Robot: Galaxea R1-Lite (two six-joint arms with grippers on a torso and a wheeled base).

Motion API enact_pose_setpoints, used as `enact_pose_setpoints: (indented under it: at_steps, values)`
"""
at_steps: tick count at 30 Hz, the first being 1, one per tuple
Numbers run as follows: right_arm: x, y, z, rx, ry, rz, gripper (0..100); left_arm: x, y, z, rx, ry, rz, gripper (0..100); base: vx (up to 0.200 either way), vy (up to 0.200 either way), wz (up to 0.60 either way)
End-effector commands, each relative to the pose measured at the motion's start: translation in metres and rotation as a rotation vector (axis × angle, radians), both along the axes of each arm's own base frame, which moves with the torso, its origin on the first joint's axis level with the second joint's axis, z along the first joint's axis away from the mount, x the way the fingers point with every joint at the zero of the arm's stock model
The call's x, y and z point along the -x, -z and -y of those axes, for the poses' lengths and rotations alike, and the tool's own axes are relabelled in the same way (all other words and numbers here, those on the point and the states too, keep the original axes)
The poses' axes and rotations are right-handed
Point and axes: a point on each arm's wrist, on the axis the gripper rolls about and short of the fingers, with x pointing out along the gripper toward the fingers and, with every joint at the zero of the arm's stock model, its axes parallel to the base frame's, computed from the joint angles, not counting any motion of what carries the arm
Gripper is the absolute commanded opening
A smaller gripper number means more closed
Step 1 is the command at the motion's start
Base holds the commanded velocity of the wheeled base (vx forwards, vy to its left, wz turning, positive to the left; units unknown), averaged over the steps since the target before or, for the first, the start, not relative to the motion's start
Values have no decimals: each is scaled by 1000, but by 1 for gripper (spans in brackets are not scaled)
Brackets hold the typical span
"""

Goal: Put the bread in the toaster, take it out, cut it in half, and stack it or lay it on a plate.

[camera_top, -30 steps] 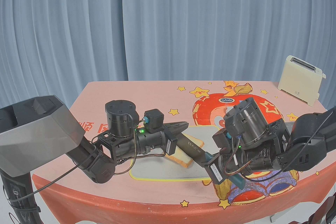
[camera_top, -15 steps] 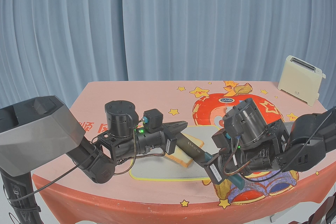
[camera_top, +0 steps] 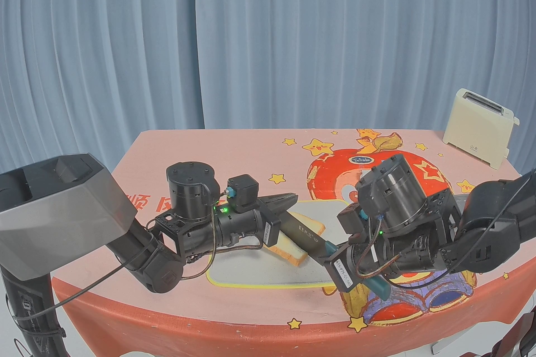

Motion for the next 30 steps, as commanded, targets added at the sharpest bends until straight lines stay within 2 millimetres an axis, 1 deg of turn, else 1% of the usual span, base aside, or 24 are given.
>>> enact_pose_setpoints:
  at_steps: [1,10,13,18,21,25,30]
  values:
    - [0,2,0,8,-1,-8,0,0,7,0,-14,-1,-21,0,0,0,0]
    - [1,9,0,34,-5,-29,0,-3,-2,2,4,1,4,0,0,0,0]
    - [0,9,-1,31,-4,-27,0,-3,-1,2,2,1,1,0,0,0,0]
    - [0,5,-1,12,-3,-11,0,-1,6,0,-14,-4,-21,0,0,0,0]
    - [-1,3,-2,3,-3,-3,0,-2,7,-3,-15,-11,-22,0,0,0,0]
    - [0,4,-2,5,-4,-5,0,-4,14,-4,-30,-38,-35,0,0,0,0]
    - [0,8,-2,20,-4,-18,0,-5,14,-4,-29,-40,-33,0,0,0,0]
